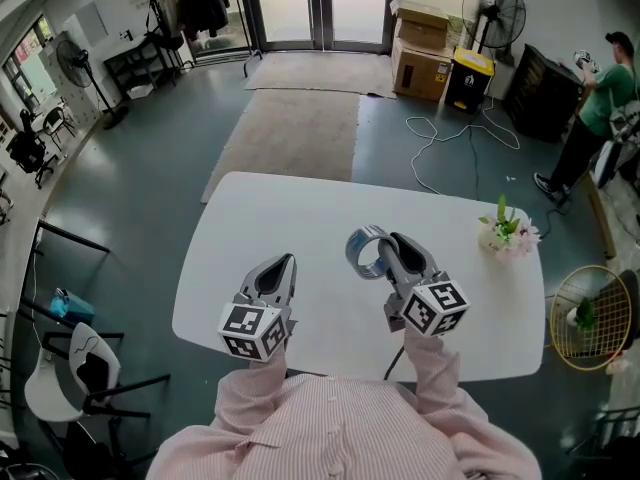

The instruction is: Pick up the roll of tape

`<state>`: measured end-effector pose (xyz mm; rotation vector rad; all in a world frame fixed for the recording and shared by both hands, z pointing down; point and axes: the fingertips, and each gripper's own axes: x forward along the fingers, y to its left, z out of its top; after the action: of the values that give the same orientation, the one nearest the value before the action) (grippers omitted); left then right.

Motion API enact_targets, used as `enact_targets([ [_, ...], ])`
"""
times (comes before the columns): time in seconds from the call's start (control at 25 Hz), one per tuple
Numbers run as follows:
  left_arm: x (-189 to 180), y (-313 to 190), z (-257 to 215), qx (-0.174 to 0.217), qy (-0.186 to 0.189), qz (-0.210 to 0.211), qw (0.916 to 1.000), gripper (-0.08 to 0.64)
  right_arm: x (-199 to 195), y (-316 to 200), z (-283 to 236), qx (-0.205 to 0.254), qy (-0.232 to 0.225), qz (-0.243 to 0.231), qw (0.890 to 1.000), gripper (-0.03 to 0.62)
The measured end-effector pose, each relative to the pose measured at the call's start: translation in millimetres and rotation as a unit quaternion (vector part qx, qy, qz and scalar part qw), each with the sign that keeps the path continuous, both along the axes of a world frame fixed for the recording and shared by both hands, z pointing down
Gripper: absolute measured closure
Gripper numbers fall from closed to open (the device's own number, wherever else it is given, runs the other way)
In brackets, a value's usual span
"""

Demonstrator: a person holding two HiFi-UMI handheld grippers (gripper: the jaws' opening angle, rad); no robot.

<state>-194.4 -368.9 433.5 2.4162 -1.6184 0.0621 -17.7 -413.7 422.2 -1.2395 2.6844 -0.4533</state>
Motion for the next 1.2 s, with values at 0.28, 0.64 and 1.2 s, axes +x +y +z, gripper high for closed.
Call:
enact_targets([
  [0.28,-12.1,4.8,-9.5,0.014,-0.001,-0.01,0.9999,0.558,5.7,6.9,-10.2,0.015,-0.002,0.02,1.0,0.494],
  [0.64,-17.6,7.8,-14.4,0.022,-0.003,-0.014,0.9997,0.558,8.6,9.5,-12.2,0.023,0.011,0.034,0.999,0.497],
  [1.2,-15.2,7.0,-7.1,0.014,-0.002,-0.013,0.9998,0.558,10.9,8.3,-9.3,0.028,0.021,0.038,0.999,0.498],
])
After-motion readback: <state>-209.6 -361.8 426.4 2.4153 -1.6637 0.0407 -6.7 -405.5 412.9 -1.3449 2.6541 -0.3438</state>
